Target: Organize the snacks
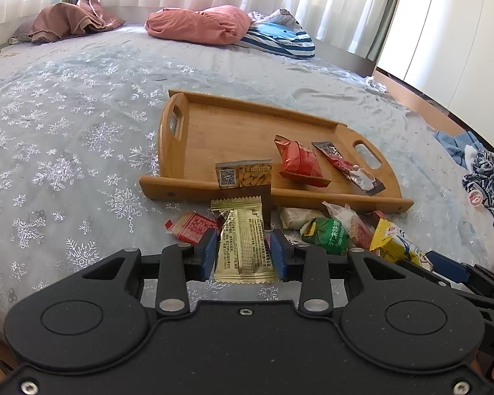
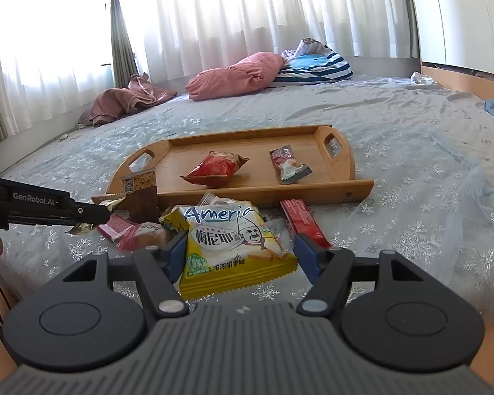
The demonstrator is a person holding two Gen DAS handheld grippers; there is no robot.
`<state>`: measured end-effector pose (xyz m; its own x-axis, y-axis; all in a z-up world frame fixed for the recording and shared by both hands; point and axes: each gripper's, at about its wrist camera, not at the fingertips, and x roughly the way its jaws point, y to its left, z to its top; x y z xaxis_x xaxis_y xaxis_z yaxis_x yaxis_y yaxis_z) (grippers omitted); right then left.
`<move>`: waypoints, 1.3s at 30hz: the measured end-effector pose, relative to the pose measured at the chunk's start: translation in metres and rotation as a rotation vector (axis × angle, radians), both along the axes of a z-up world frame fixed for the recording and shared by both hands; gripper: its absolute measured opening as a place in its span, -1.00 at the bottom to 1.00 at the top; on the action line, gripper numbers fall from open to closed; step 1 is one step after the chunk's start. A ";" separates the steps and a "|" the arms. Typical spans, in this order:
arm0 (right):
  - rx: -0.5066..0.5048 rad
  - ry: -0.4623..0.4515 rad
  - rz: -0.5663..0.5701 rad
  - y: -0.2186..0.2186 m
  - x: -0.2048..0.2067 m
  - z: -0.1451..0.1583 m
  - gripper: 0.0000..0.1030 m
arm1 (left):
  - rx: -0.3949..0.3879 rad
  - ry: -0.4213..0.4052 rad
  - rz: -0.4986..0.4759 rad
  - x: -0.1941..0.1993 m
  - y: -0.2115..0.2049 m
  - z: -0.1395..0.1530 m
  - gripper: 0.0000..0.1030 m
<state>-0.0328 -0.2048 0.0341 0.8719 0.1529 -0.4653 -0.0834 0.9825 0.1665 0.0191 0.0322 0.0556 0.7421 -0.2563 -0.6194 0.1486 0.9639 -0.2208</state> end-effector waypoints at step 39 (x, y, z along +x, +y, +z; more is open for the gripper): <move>-0.096 -0.006 -0.137 0.005 0.106 0.036 0.35 | -0.013 -0.040 -0.019 0.090 -0.004 0.049 -0.36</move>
